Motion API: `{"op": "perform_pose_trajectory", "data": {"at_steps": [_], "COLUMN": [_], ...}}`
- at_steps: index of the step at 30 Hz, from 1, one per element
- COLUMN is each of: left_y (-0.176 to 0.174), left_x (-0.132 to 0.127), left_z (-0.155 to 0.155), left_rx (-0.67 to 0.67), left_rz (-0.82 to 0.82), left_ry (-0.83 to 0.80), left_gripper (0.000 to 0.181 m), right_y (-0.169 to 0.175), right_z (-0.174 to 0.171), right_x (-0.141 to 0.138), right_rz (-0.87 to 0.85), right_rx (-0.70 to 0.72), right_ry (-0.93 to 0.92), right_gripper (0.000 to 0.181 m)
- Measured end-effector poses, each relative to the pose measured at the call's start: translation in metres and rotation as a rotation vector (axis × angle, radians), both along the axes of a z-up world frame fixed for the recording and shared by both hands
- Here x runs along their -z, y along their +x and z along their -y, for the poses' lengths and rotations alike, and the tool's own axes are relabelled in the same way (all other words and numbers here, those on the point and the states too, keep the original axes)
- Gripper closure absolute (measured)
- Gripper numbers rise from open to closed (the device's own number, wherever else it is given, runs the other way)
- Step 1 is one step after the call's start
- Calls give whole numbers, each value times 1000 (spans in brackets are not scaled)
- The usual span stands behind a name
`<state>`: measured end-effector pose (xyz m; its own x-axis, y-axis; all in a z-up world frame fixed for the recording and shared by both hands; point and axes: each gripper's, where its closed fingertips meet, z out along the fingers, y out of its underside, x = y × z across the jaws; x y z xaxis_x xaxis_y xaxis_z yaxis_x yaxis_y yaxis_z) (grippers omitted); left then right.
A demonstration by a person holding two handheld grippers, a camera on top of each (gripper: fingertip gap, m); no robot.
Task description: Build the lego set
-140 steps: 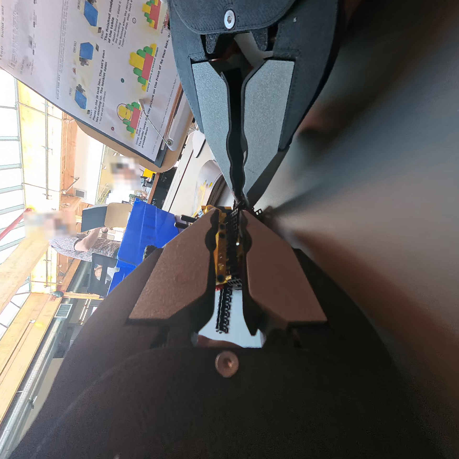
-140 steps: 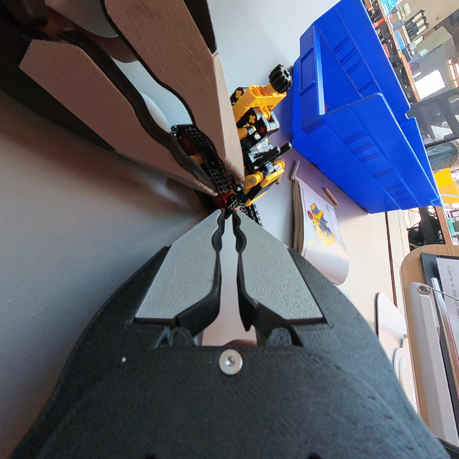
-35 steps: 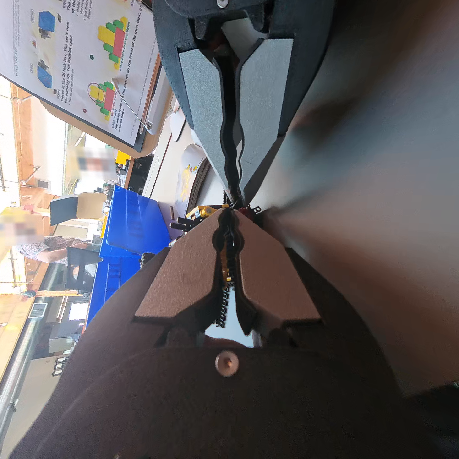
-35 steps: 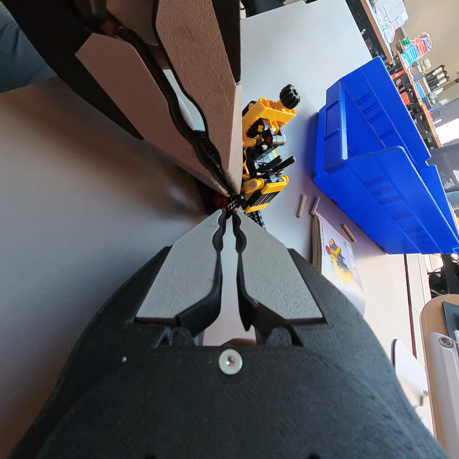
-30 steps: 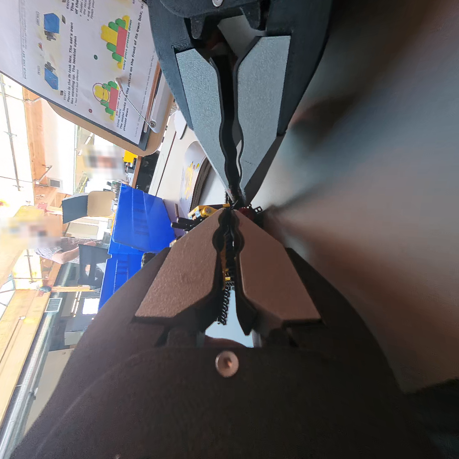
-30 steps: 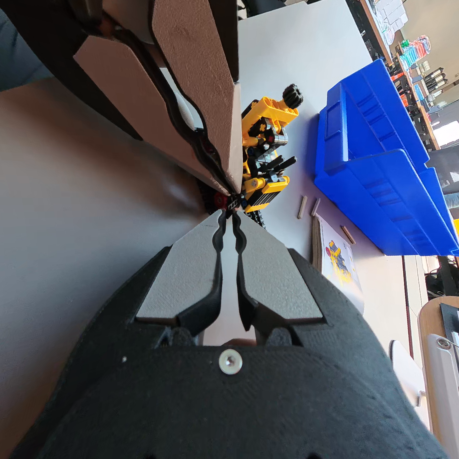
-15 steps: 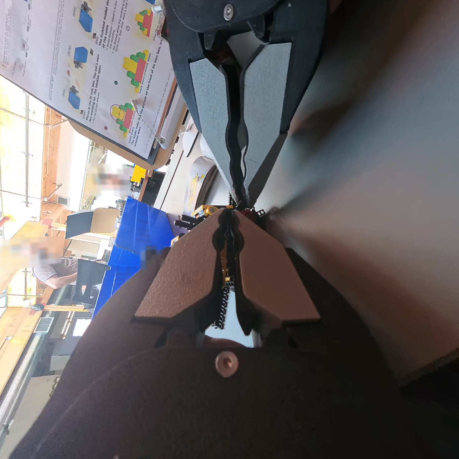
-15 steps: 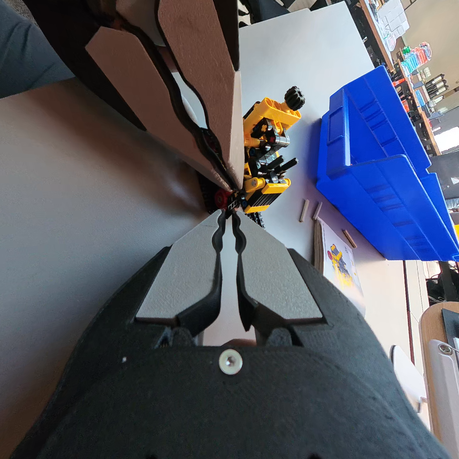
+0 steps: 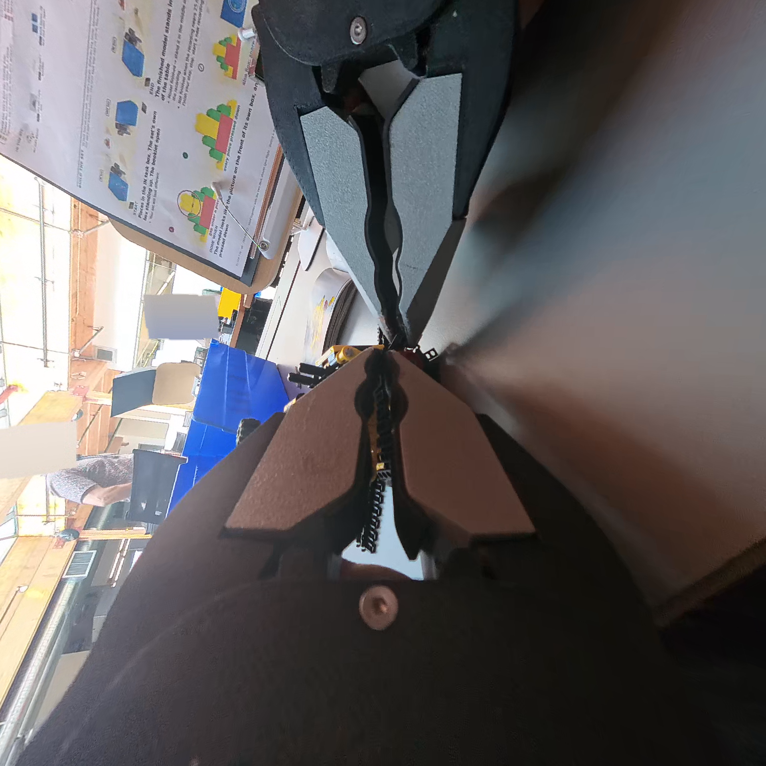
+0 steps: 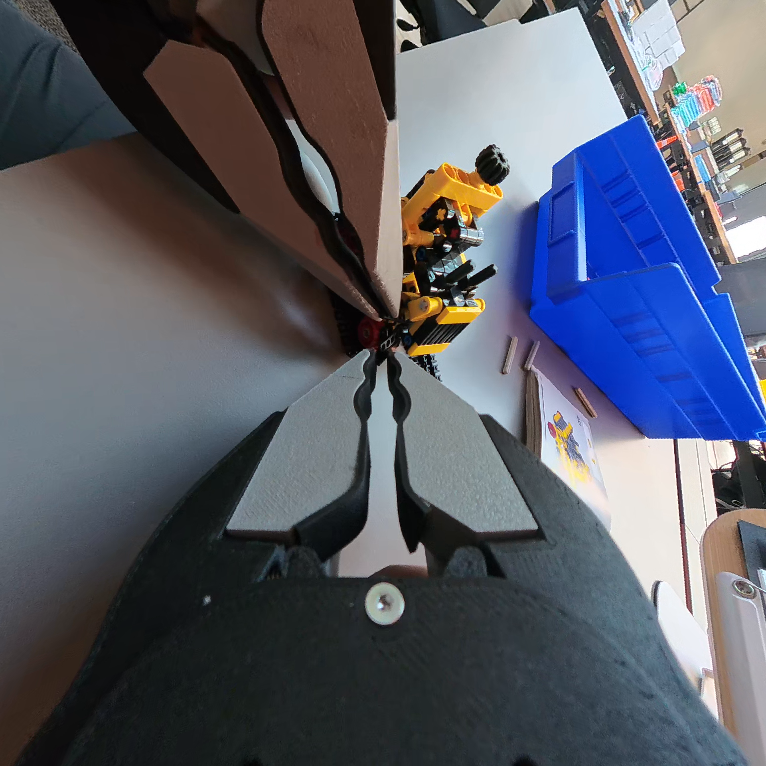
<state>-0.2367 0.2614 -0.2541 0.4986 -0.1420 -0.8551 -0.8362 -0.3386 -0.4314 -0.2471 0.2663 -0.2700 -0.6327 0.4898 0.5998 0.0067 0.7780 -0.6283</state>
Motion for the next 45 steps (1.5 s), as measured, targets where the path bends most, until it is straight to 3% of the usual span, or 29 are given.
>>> {"op": "perform_pose_trajectory", "data": {"at_steps": [21, 45], "left_y": [1, -3], "left_x": [2, 1], "left_z": [-1, -3], "left_rx": [-27, -189], "left_rz": [-42, -25], "left_ry": [-33, -30], "left_gripper": [181, 181], "right_y": [2, 3], "right_z": [0, -2], "right_x": [2, 4], "right_rz": [9, 33], "right_rx": [9, 35], "right_ry": [-2, -16], "right_gripper": [180, 181]}}
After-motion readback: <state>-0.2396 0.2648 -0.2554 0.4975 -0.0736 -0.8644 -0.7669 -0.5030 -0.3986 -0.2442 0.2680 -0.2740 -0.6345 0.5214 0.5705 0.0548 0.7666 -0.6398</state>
